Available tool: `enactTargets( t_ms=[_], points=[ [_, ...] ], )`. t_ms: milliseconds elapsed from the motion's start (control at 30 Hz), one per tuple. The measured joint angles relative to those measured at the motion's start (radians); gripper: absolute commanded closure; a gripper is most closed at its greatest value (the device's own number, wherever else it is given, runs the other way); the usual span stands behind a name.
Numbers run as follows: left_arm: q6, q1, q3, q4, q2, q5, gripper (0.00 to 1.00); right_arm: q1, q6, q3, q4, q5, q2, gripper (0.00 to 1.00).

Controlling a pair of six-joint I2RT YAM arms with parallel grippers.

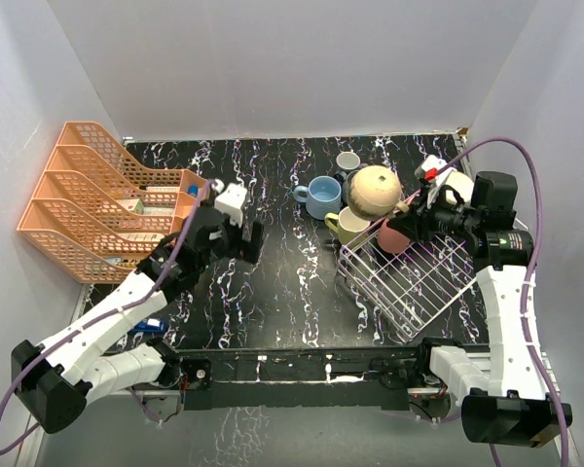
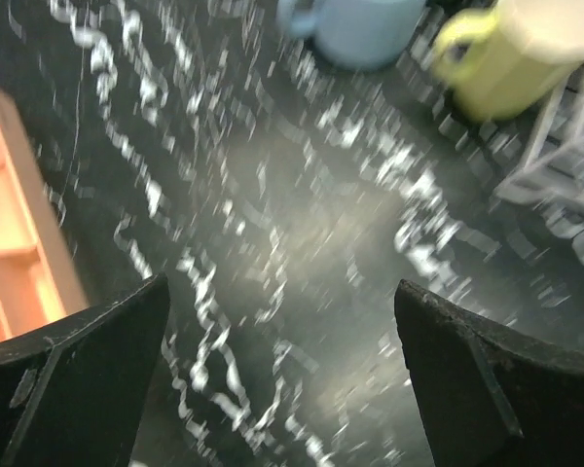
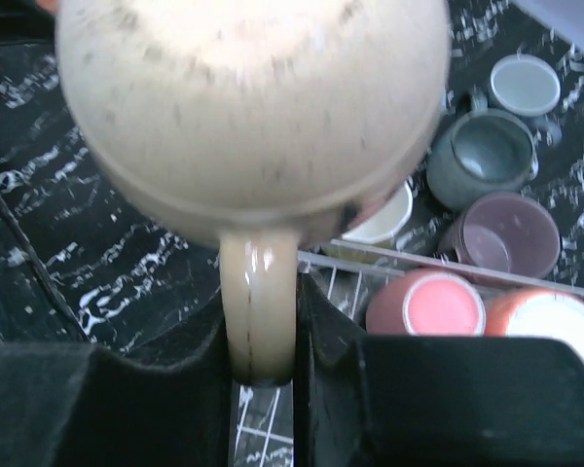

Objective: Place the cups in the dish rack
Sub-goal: Turn the cup upside down in the dish rack.

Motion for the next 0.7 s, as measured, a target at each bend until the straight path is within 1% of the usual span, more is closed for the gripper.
enactTargets(
  t_ms=[133, 200, 367, 500, 700],
  points=[
    [0.105, 0.001, -0.172, -0.034, -0.062, -0.027, 0.03, -0.005, -0.082, -0.006, -0.102, 0.095, 0.003, 0.92],
    [0.137, 0.001, -0.22, -0.04, -0.1, -0.034, 0.03, -0.007, -0.106, -0.025, -0.135, 0.129, 0.003, 0.92],
    [0.175, 0.001, -0.227, -0.014, -0.159, -0.045, 0.03, -0.017, -0.115, -0.082, -0.153, 0.167, 0.01, 0.92],
    [0.179, 0.001, -0.231, 0.0, -0.199, -0.041, 0.03, -0.034, -0.109, -0.124, -0.127, 0.189, 0.023, 0.92],
    [0.179, 0.001, -0.233, 0.0, -0.208, -0.037, 0.03, -0.067, -0.133, -0.204, -0.097, 0.197, 0.022, 0.92]
  ],
)
